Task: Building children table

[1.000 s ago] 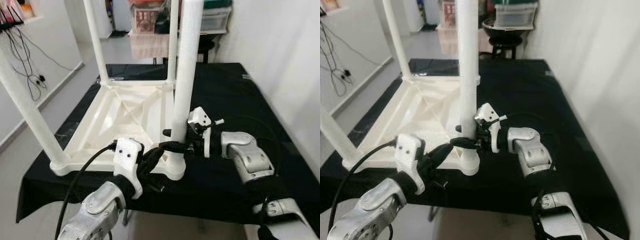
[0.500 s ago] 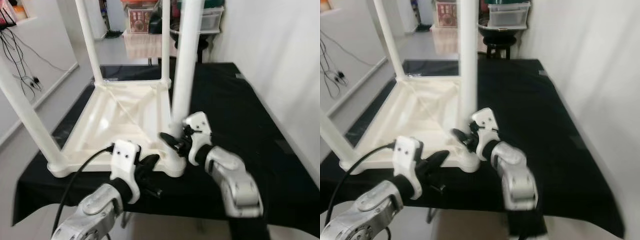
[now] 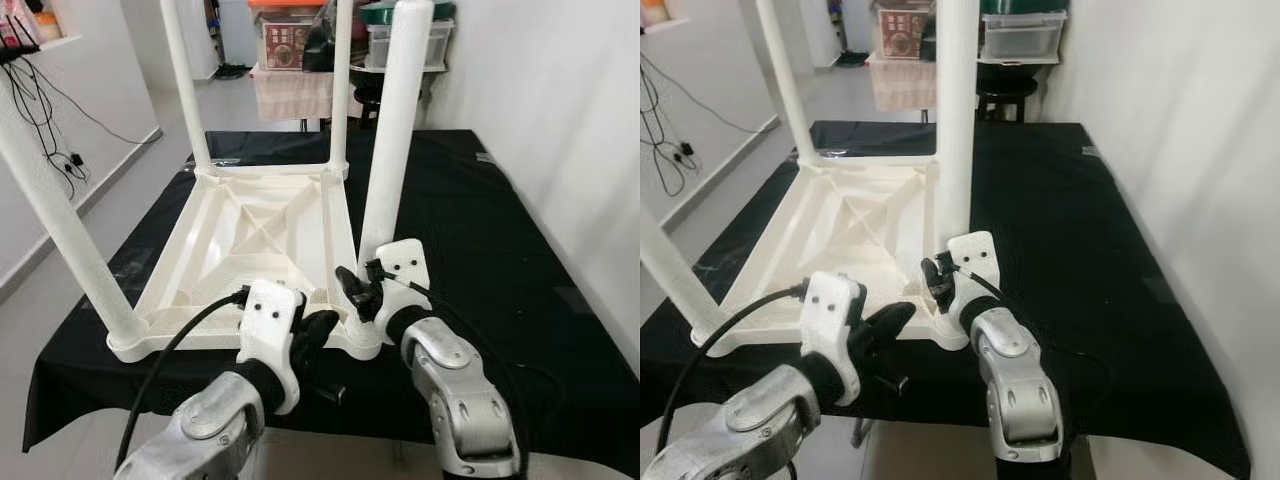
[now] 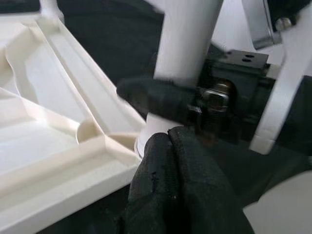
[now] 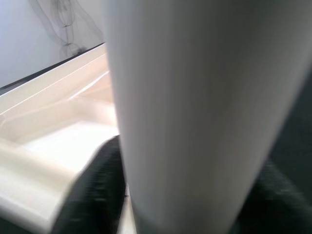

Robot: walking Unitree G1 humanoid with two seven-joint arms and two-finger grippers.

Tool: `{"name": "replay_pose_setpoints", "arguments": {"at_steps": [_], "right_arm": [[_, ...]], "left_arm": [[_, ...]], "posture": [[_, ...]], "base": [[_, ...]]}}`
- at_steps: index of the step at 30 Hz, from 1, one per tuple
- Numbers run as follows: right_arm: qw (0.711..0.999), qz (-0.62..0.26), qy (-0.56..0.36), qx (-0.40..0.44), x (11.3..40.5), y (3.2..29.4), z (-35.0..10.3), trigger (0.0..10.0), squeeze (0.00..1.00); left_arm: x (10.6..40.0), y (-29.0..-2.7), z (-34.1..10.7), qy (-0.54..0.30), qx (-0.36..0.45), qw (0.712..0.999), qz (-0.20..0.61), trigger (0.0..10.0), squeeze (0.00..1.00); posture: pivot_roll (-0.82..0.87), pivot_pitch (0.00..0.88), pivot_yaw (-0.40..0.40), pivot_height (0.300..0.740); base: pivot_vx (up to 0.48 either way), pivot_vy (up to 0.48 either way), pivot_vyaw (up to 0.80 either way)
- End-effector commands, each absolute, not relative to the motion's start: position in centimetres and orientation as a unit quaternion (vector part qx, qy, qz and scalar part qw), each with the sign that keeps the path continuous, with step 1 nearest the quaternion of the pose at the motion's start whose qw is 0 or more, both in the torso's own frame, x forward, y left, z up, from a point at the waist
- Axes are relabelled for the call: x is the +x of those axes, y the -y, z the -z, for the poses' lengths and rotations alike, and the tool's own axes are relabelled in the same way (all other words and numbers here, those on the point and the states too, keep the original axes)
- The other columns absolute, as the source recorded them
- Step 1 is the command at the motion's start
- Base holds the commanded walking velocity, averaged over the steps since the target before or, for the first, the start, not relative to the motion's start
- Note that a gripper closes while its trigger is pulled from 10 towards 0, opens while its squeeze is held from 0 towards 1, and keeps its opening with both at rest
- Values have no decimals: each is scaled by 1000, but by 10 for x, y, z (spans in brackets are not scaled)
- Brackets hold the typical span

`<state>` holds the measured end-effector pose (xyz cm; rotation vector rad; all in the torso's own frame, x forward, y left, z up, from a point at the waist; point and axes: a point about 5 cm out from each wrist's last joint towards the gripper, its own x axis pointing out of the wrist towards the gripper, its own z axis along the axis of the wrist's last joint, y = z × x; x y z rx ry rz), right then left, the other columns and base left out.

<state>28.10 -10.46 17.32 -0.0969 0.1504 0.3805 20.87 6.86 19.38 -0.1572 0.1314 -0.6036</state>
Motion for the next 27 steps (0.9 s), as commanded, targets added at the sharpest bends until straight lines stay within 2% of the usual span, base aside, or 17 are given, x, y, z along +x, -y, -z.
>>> {"name": "replay_pose_setpoints", "arguments": {"at_steps": [1, 4, 5, 6, 7, 8, 9, 10, 13, 15, 23, 27], "right_arm": [[973, -207, -90, -37, 277, 107, -171, 10000, 1000], [956, -282, -83, -3, 281, 110, -186, 10000, 1000], [956, -282, -83, -3, 281, 110, -186, 10000, 1000], [930, -362, -61, -14, 279, 103, -194, 10000, 867], [930, -362, -61, -14, 279, 103, -194, 10000, 867], [894, -445, -39, -40, 274, 99, -199, 10000, 0], [894, -445, -39, -40, 274, 99, -199, 10000, 0], [840, -538, -29, -65, 269, 100, -199, 10000, 0], [816, -569, -45, -93, 281, 110, -194, 10000, 0], [816, -569, -45, -93, 281, 110, -194, 10000, 0], [811, -569, -35, -128, 322, 120, -215, 10000, 0], [810, -570, -36, -132, 328, 122, -217, 10000, 0]], "left_arm": [[208, -68, -190, -80, -77, 947, 302, 10000, 0], [203, -80, -187, -93, -41, 947, 304, 10000, 0], [203, -80, -187, -93, -41, 947, 304, 10000, 0], [202, -89, -184, -91, -19, 952, 291, 10000, 0], [202, -89, -184, -91, -19, 952, 291, 10000, 0], [201, -96, -185, -86, -17, 958, 273, 10000, 0], [201, -96, -185, -86, -17, 958, 273, 10000, 0], [197, -104, -184, -76, -13, 964, 254, 10000, 0], [190, -102, -182, -77, -3, 965, 249, 10000, 0], [190, -102, -182, -77, -3, 965, 249, 10000, 0], [174, -107, -188, -57, 1, 966, 254, 10000, 0], [169, -111, -189, -47, 1, 963, 264, 10000, 0]], "posture": [[-72, 56, 96, 740], [-46, 52, 110, 740], [-46, 52, 110, 740], [-36, 60, 123, 740], [-36, 60, 123, 740], [-21, 74, 94, 740], [-21, 74, 94, 740], [-29, 79, 74, 740], [-8, 84, 27, 740], [-8, 84, 27, 740], [27, 86, -10, 740], [28, 85, -17, 740]], "base": [[0, 0, 0], [0, 0, 0], [0, 0, 0], [0, 0, 0], [0, 0, 0], [0, 0, 0], [0, 0, 0], [0, 0, 0], [0, 0, 0], [0, 0, 0], [0, 0, 0], [0, 0, 0]]}}
